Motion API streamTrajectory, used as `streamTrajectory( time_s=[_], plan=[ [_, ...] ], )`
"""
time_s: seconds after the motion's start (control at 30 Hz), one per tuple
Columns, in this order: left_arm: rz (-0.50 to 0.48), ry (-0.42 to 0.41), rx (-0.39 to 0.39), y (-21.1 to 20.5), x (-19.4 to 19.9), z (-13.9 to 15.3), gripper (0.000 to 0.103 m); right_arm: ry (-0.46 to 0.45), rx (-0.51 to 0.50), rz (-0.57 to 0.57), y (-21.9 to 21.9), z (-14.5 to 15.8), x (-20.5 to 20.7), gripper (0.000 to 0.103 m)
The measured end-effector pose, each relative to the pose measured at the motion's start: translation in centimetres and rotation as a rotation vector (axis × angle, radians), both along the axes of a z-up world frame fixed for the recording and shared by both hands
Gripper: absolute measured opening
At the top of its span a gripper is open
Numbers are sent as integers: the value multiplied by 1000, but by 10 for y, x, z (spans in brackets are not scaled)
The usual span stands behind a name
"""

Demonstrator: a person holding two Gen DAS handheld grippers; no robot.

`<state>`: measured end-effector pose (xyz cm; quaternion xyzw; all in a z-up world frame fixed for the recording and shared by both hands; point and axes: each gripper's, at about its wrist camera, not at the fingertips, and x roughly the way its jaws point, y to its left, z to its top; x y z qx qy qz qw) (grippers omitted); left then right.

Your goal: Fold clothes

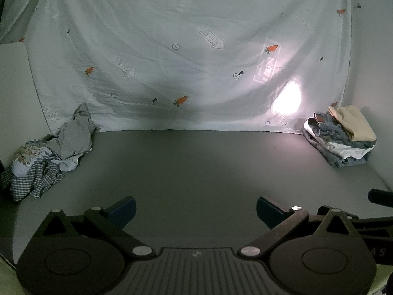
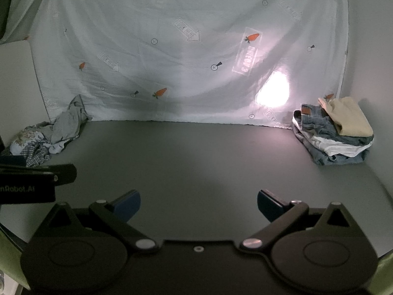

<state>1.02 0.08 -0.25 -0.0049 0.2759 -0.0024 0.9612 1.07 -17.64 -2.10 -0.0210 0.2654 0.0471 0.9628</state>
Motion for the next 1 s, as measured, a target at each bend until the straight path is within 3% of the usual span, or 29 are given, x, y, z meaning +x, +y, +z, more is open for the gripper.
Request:
streamTrajectory(
  time_s=[1.0],
  plan=[
    [-4, -6, 4, 1, -4, 2, 103, -3, 3, -3, -2, 4, -1, 103]
  ],
)
